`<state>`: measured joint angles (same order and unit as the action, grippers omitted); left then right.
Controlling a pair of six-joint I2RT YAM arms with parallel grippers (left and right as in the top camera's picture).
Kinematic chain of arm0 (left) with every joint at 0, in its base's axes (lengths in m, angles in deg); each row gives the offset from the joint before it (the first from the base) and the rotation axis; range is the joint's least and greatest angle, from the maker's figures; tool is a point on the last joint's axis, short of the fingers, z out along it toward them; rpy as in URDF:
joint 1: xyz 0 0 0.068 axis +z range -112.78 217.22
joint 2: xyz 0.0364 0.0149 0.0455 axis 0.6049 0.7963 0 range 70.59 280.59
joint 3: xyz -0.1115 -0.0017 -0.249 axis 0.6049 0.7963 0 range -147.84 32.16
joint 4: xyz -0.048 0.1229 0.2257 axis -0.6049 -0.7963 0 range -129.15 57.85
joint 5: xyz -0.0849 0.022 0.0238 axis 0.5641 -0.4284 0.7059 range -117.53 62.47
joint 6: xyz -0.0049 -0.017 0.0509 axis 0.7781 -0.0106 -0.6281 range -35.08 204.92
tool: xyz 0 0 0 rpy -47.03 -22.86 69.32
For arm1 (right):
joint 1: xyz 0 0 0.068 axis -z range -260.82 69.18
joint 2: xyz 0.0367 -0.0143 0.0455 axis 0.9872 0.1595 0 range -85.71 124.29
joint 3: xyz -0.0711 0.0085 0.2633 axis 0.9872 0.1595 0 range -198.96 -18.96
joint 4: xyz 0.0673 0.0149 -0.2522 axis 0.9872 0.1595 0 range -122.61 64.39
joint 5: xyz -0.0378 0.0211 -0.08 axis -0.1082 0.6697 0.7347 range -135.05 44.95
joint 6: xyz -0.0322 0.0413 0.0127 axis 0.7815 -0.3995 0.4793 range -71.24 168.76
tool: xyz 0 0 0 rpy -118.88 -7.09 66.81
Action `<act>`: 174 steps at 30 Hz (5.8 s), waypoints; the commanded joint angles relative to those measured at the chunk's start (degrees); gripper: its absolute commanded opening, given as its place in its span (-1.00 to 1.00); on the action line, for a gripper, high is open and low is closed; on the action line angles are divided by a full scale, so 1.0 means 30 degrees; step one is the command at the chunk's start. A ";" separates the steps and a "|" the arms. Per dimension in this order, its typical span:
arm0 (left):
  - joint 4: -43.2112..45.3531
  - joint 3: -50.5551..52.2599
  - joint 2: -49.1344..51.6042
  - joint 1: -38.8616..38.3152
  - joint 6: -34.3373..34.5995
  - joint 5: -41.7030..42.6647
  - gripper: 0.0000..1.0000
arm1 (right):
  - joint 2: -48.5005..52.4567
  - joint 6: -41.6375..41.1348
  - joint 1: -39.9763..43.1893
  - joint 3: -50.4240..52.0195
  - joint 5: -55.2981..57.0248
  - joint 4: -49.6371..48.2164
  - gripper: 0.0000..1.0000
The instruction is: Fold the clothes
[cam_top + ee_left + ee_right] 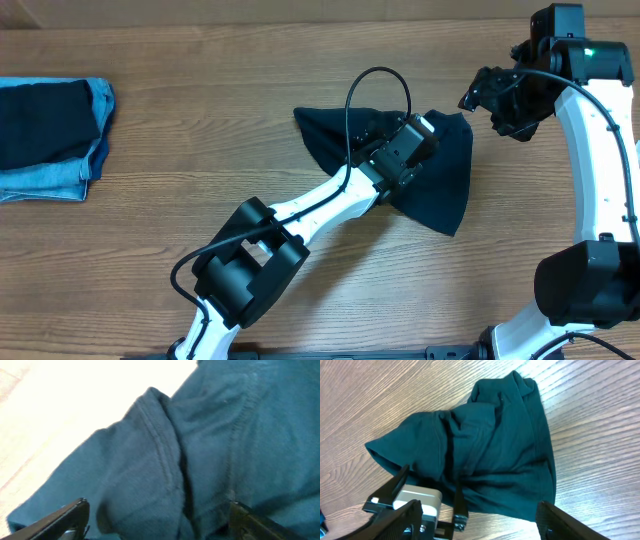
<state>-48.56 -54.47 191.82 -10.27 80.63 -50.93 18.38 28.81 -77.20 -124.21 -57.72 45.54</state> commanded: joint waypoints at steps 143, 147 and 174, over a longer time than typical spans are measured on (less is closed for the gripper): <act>-2.2622 -0.7402 -0.8495 0.6193 0.7446 -0.0386 -0.92 | -0.0474 0.3606 -0.0080 0.8444 -0.3621 -0.7315 0.92; -2.3139 -0.7402 -0.8721 0.6193 0.7512 -0.0255 -0.92 | -0.0474 0.3614 -0.0080 0.9296 -0.5049 -0.8772 0.93; -2.3795 -0.7402 -0.9770 0.6193 0.7512 0.0335 -0.92 | 0.4575 0.3548 -0.3147 0.9442 -0.3191 -1.6466 0.56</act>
<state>-120.05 -76.59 163.69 8.09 103.19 -50.03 31.23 39.52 -86.80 -96.04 -67.49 -3.14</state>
